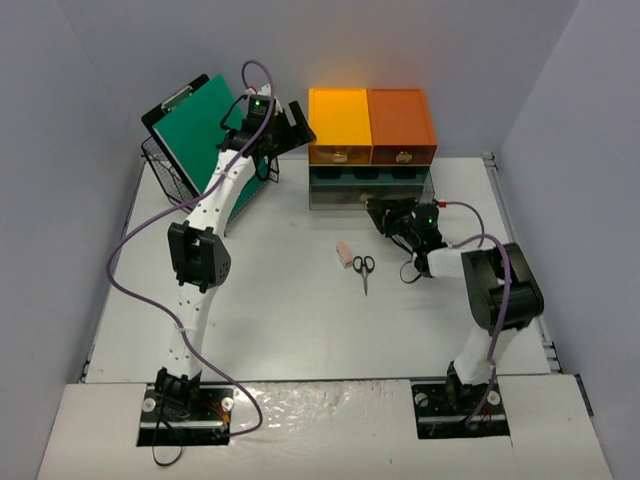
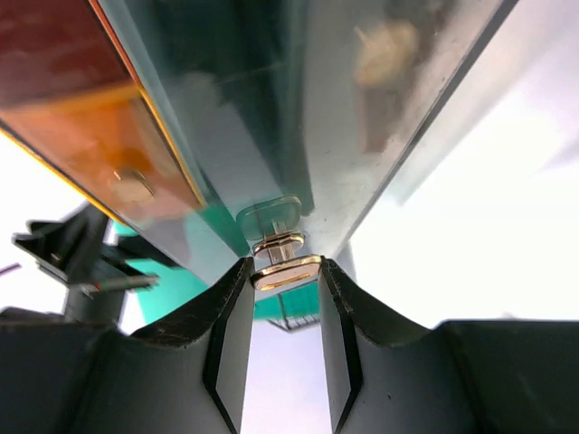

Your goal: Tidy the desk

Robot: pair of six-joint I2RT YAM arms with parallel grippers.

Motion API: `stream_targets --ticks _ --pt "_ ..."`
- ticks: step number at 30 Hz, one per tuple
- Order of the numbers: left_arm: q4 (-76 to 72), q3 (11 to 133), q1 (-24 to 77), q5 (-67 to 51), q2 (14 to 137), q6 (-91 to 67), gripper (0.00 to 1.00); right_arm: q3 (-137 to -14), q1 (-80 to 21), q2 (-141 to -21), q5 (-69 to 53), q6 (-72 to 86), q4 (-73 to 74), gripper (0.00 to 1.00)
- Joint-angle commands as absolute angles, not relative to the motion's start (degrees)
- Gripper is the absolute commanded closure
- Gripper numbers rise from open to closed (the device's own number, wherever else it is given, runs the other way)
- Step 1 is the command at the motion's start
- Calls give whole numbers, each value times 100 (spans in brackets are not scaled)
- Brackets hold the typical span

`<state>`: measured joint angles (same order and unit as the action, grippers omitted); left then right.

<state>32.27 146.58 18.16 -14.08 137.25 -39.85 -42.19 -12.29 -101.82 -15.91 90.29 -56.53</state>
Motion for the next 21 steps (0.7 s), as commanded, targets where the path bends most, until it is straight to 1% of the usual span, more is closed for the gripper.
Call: stream_targets --ticks 1,7,10,11,12,13,15,21 --pt "3701 14776 1556 -1124 13693 -3823 21 -3852 -1354 -9499 -1531 8617 -4721 100" --pt "3683 14757 1538 -1125 13685 -3823 21 -4201 -1362 -9308 -1494 7981 -3807 100" --pt "3637 14762 1524 -1165 13681 -3837 21 -4484 -1367 -9271 -1508 7581 -3444 62" --pt "3627 14768 1521 -1174 13687 -3841 21 -4594 -1381 -9256 -1494 7402 -3313 51" --pt "3621 14775 1521 -1186 13694 -3841 21 -4723 -1407 -9235 -1449 7199 -3130 43" --pt "3614 14781 1521 -1186 13700 -3848 21 -4838 -1420 -9175 -1415 6963 -2908 38" --pt "3612 14783 1521 -1187 13710 -3858 21 -5025 -1514 -8986 -1201 6588 -2528 33" --pt "3568 14781 1521 -1195 13735 -3885 21 -5309 -1712 -8515 -1051 5672 -1531 30"
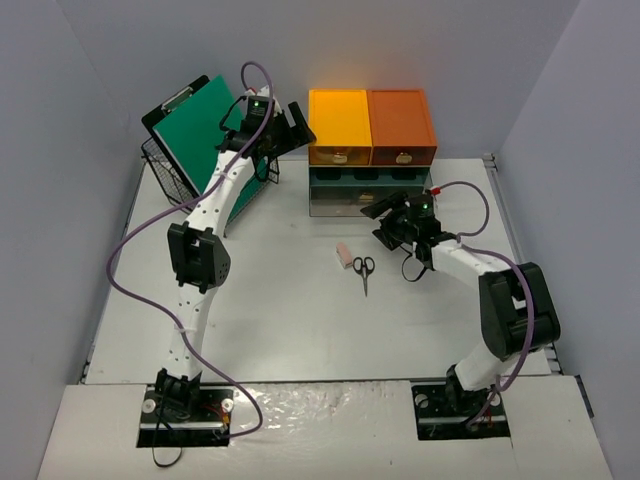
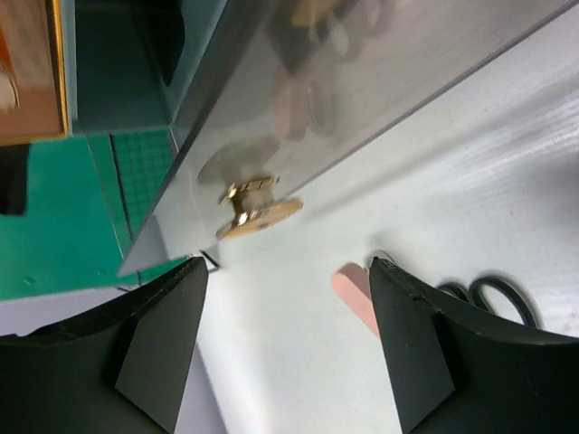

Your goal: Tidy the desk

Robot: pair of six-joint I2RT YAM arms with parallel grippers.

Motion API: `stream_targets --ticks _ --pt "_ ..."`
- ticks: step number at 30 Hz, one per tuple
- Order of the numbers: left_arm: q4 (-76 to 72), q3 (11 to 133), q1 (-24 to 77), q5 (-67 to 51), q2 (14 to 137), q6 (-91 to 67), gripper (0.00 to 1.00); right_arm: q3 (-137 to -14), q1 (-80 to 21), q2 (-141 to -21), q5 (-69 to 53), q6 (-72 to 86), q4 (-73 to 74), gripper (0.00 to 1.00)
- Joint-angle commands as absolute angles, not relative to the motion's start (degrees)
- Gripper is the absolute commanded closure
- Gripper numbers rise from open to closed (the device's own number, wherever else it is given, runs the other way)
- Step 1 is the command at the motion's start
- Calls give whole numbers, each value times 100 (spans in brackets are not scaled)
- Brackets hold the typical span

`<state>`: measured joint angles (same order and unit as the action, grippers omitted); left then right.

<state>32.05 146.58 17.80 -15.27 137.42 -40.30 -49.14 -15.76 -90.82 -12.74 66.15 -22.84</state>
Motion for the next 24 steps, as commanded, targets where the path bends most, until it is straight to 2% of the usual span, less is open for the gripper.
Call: stream_targets --ticks 1,6,9,11,24 --pt "3568 14781 1521 -1195 13737 -3885 21 -5353 -1769 -8451 -987 5481 -1314 31" --pt "3568 14792 1521 -1195 13746 -3911 21 -5717 -2053 -8374 -623 4454 -97 39" --pt "3568 14835 1521 -1195 13754 -3911 21 -6234 -2269 -8834 -199 3805 904 47" --pt "3573 14845 1521 -1195 13760 -3911 21 -6574 -2414 -9221 -49 3466 1455 48" --pt "3606 14900 1521 -1195 13802 -3911 21 -7154 -3490 -10042 1123 2283 1890 51"
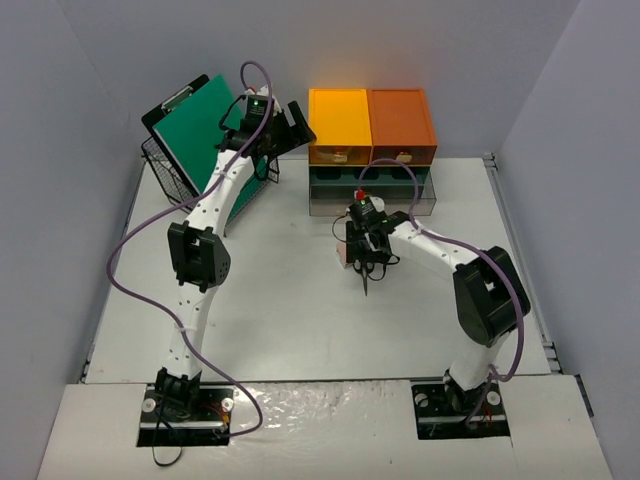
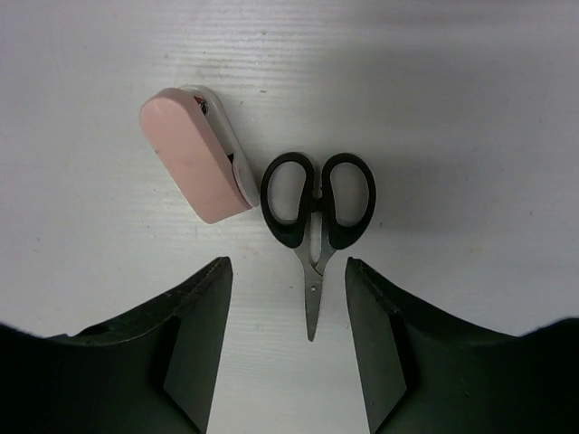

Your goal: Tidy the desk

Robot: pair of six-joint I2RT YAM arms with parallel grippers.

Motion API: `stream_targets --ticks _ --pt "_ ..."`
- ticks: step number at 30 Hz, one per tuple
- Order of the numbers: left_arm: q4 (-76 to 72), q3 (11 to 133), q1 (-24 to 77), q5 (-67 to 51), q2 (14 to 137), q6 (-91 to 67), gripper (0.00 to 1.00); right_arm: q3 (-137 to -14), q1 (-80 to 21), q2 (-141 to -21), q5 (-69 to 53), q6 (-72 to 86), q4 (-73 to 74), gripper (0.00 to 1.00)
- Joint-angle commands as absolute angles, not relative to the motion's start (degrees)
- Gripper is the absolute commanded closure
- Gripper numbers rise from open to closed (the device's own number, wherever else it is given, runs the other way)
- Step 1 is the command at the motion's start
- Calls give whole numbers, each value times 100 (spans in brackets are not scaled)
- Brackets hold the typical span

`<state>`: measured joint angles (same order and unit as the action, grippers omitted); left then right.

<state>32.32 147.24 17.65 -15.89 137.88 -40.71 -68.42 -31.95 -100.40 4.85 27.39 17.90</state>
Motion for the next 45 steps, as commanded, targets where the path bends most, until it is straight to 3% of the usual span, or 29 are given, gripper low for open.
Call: stream_targets --ticks 1,24,30,38,45 --pt "3610 14908 1521 -1197 13808 -3911 21 -7152 -3558 -10056 1206 2246 1855 51" --pt "3683 15003 1503 -1230 13860 -3850 21 -6926 -4052 -10784 1898 1846 176 52" --pt "3691 15041 1503 -1257 13878 -3850 21 -6856 -4052 -10846 2074 1784 -139 63" --pt "3744 15080 1494 -1248 13869 -3821 21 -6686 -4054 -10597 2075 1841 -142 99" --pt "3760 15016 1477 -1246 13838 -3817 21 -6976 -4168 -9618 1561 1881 692 100"
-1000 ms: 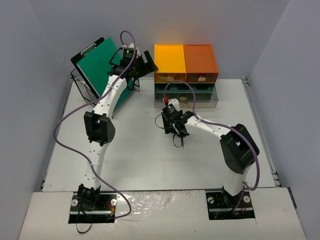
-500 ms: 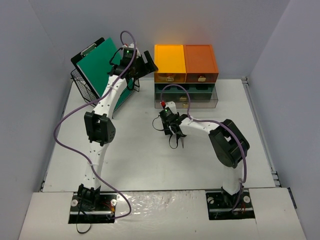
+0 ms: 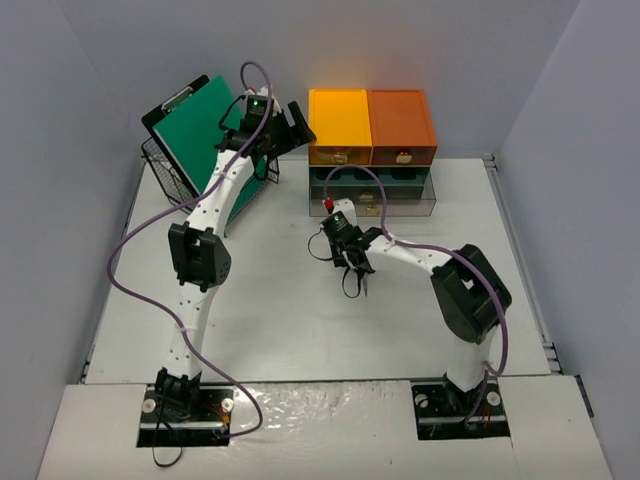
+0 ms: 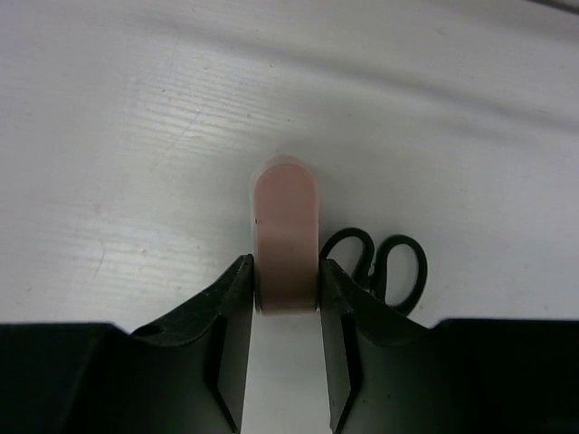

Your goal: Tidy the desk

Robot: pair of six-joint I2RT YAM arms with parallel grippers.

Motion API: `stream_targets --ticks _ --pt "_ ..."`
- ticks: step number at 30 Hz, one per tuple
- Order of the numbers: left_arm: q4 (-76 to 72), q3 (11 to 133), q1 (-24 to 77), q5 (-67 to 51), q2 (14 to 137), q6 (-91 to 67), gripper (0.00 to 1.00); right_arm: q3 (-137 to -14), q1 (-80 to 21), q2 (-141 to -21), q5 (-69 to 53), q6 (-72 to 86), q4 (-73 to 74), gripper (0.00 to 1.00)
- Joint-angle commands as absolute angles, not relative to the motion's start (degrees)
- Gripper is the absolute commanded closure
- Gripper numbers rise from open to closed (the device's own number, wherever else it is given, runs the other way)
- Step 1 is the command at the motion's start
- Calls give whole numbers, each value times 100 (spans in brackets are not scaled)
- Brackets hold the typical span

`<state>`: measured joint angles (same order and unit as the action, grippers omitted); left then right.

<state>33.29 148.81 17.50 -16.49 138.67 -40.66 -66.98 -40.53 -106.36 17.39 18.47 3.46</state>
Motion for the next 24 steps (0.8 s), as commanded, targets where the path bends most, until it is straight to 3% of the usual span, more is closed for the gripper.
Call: stream_targets --ticks 1,10,15,24 --pt "3753 15003 1477 -1239 13825 -3823 21 -7126 -4201 -9286 1441 1854 868 100" --pt "3753 14994 1477 -1231 13843 -3814 21 -8302 -4106 -8586 1481 1846 1318 100" --pt "3718 14953 1477 -1228 13805 -3817 21 -8972 -3555 -9136 1764 1998 1330 100" --pt "3683 14916 1485 -1230 13773 -3849 21 -9937 -2982 -10358 1226 2135 1344 100"
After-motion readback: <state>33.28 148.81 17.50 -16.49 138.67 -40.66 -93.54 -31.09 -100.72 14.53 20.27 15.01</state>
